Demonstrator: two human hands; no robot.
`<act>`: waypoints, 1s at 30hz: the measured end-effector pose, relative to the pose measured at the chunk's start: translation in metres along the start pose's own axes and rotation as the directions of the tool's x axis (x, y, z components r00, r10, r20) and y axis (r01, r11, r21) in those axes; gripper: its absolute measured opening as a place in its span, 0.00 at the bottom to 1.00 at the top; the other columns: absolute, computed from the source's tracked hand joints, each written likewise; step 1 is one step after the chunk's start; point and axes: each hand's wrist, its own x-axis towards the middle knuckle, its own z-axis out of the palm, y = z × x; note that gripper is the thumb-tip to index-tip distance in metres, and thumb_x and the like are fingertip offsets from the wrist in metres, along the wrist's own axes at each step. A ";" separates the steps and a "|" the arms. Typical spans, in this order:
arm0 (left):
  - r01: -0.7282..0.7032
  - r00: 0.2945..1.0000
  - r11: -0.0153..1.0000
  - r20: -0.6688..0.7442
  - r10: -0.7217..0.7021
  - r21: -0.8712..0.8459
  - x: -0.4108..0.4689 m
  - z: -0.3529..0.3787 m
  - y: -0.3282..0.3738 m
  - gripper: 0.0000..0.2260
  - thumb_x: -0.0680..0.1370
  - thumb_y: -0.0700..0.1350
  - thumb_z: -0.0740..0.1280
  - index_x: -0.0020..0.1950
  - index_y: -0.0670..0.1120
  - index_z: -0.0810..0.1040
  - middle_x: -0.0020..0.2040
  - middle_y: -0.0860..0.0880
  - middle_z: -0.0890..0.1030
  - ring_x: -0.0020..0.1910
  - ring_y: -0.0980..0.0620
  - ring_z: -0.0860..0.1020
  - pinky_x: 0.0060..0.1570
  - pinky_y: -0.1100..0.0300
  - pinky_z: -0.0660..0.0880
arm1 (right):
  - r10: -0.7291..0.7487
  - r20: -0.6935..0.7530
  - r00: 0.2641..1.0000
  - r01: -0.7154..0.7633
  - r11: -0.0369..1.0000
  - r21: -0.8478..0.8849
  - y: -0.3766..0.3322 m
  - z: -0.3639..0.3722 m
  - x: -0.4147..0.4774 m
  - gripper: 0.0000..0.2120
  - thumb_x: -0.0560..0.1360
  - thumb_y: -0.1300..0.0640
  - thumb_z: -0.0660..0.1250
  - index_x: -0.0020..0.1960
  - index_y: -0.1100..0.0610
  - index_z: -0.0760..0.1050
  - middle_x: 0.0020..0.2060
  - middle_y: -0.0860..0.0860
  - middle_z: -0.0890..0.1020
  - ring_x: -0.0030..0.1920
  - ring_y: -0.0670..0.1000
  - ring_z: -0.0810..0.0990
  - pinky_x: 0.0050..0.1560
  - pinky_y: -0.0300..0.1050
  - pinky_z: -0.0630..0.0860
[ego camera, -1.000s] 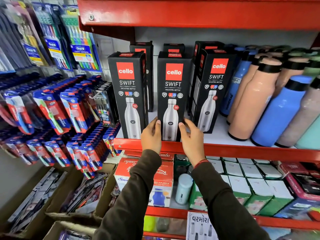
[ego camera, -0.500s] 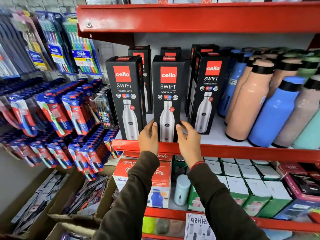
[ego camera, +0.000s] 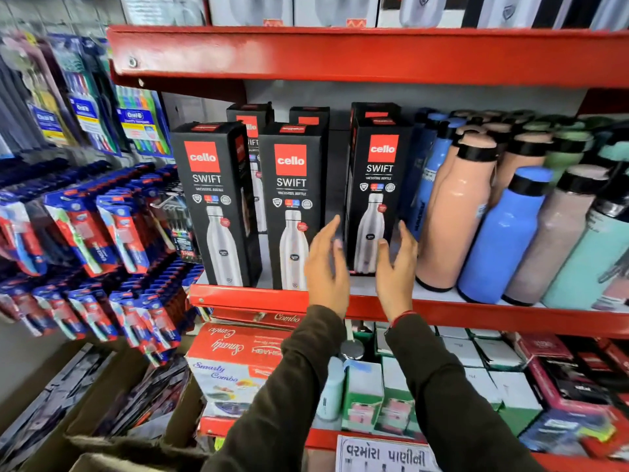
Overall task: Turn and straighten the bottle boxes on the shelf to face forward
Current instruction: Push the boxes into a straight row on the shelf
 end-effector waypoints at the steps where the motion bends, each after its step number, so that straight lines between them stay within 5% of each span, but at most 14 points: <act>1: 0.073 0.997 0.997 0.035 -0.074 0.020 0.003 0.011 0.002 0.18 0.84 0.40 0.56 0.74 0.43 0.69 0.72 0.47 0.73 0.72 0.55 0.69 0.71 0.65 0.64 | 0.039 0.039 0.998 -0.038 0.999 -0.007 0.004 -0.001 0.007 0.25 0.82 0.59 0.60 0.77 0.61 0.59 0.76 0.59 0.64 0.77 0.55 0.61 0.76 0.46 0.57; 4: 0.314 0.941 0.946 0.103 -0.321 0.079 0.015 0.041 -0.001 0.21 0.84 0.41 0.55 0.77 0.41 0.60 0.76 0.41 0.67 0.75 0.47 0.66 0.73 0.62 0.60 | 0.140 0.145 0.979 -0.137 0.990 -0.030 0.017 -0.003 0.024 0.25 0.83 0.60 0.59 0.78 0.62 0.58 0.77 0.60 0.64 0.77 0.57 0.61 0.77 0.53 0.58; 8: 0.544 0.826 0.830 0.097 -0.555 0.122 0.029 0.058 -0.018 0.20 0.84 0.44 0.55 0.76 0.41 0.63 0.70 0.36 0.74 0.69 0.38 0.72 0.68 0.53 0.68 | 0.238 0.206 0.949 -0.235 0.971 -0.040 0.028 -0.002 0.035 0.21 0.83 0.58 0.58 0.74 0.64 0.65 0.73 0.61 0.70 0.74 0.58 0.67 0.66 0.37 0.60; 13: 0.597 0.798 0.797 0.037 -0.601 0.091 0.032 0.058 -0.032 0.16 0.83 0.45 0.58 0.67 0.40 0.75 0.65 0.39 0.79 0.66 0.40 0.75 0.62 0.60 0.68 | 0.253 0.191 0.948 -0.245 0.967 -0.069 0.036 -0.004 0.040 0.21 0.83 0.55 0.60 0.73 0.63 0.68 0.72 0.61 0.72 0.73 0.58 0.69 0.56 0.30 0.57; 19: 0.564 0.825 0.820 -0.025 -0.565 0.095 0.025 0.055 -0.030 0.15 0.82 0.46 0.60 0.65 0.42 0.78 0.62 0.43 0.81 0.63 0.44 0.77 0.54 0.68 0.65 | 0.205 0.166 0.965 -0.186 0.975 -0.120 0.037 -0.013 0.034 0.20 0.82 0.53 0.61 0.70 0.62 0.72 0.68 0.60 0.76 0.69 0.59 0.73 0.59 0.36 0.62; 24: 0.516 0.857 0.851 -0.047 -0.514 0.098 0.009 0.046 -0.025 0.14 0.82 0.46 0.61 0.65 0.43 0.79 0.61 0.44 0.83 0.61 0.47 0.78 0.54 0.71 0.65 | 0.145 0.141 0.979 -0.134 0.987 -0.084 0.030 -0.021 0.016 0.16 0.81 0.56 0.63 0.65 0.61 0.76 0.52 0.47 0.77 0.55 0.45 0.74 0.44 0.15 0.62; 30: 0.501 0.865 0.863 -0.005 -0.502 0.064 -0.005 0.033 -0.019 0.15 0.82 0.46 0.61 0.66 0.42 0.78 0.61 0.43 0.82 0.61 0.47 0.79 0.62 0.61 0.71 | 0.134 0.161 0.978 -0.128 0.991 -0.044 0.023 -0.030 -0.004 0.15 0.81 0.54 0.62 0.66 0.57 0.76 0.55 0.47 0.80 0.55 0.44 0.78 0.56 0.34 0.70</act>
